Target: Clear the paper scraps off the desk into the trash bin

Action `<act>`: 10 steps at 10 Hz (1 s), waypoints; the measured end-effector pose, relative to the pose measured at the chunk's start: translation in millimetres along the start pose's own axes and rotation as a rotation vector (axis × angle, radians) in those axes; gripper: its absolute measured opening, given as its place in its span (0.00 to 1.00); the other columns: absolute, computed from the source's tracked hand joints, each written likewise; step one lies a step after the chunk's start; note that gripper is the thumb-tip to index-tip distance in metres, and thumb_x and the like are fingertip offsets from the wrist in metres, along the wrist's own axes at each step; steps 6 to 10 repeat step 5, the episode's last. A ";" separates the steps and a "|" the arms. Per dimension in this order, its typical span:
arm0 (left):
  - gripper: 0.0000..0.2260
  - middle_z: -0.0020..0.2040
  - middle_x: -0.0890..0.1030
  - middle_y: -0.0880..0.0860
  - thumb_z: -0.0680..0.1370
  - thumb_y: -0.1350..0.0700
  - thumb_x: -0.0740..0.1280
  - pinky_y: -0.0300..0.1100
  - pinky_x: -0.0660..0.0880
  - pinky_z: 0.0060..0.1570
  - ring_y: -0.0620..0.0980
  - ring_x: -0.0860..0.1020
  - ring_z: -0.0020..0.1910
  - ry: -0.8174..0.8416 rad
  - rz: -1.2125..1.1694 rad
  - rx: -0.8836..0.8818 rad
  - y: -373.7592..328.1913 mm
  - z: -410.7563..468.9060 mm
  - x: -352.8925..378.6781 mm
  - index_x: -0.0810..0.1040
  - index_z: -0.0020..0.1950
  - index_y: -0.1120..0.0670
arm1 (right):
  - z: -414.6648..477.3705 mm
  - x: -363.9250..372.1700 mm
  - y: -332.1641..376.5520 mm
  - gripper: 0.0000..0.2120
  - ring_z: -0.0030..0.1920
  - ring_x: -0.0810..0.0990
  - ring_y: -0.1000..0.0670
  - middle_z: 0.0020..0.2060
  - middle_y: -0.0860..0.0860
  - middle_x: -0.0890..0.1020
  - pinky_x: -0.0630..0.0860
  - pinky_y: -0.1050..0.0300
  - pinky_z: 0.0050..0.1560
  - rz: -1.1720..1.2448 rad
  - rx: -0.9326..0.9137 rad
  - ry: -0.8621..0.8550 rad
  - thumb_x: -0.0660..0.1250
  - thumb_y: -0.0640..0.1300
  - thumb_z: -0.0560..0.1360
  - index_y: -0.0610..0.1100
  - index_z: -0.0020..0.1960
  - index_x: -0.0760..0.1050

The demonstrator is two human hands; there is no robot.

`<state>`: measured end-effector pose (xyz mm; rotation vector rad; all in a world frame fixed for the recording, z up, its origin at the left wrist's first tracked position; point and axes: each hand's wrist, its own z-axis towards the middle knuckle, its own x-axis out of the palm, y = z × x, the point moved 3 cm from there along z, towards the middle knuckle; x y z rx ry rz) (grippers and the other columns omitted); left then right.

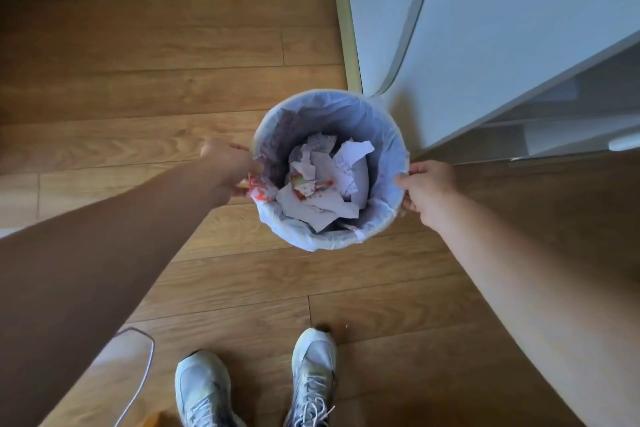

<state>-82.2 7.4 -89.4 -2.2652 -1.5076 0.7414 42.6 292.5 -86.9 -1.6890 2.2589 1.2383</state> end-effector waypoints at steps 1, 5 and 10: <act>0.14 0.38 0.79 0.57 0.68 0.74 0.72 0.44 0.78 0.25 0.52 0.78 0.34 0.031 0.013 -0.005 5.1 10.5 8.9 0.73 0.38 0.58 | 9.4 -0.6 -5.8 0.09 0.43 0.84 0.38 0.40 0.41 0.84 0.82 0.36 0.48 -0.039 -0.004 -0.035 0.71 0.35 0.71 0.45 0.36 0.75; 0.14 0.46 0.77 0.57 0.71 0.68 0.73 0.51 0.78 0.36 0.54 0.76 0.41 -0.019 -0.001 -0.017 5.6 -30.0 -8.8 0.70 0.42 0.54 | -49.9 -22.7 10.8 0.14 0.41 0.81 0.43 0.46 0.42 0.82 0.81 0.41 0.42 -0.165 -0.043 -0.100 0.74 0.39 0.70 0.37 0.52 0.75; 0.14 0.46 0.77 0.57 0.71 0.68 0.73 0.51 0.78 0.36 0.54 0.76 0.41 -0.019 -0.001 -0.017 5.6 -30.0 -8.8 0.70 0.42 0.54 | -49.9 -22.7 10.8 0.14 0.41 0.81 0.43 0.46 0.42 0.82 0.81 0.41 0.42 -0.165 -0.043 -0.100 0.74 0.39 0.70 0.37 0.52 0.75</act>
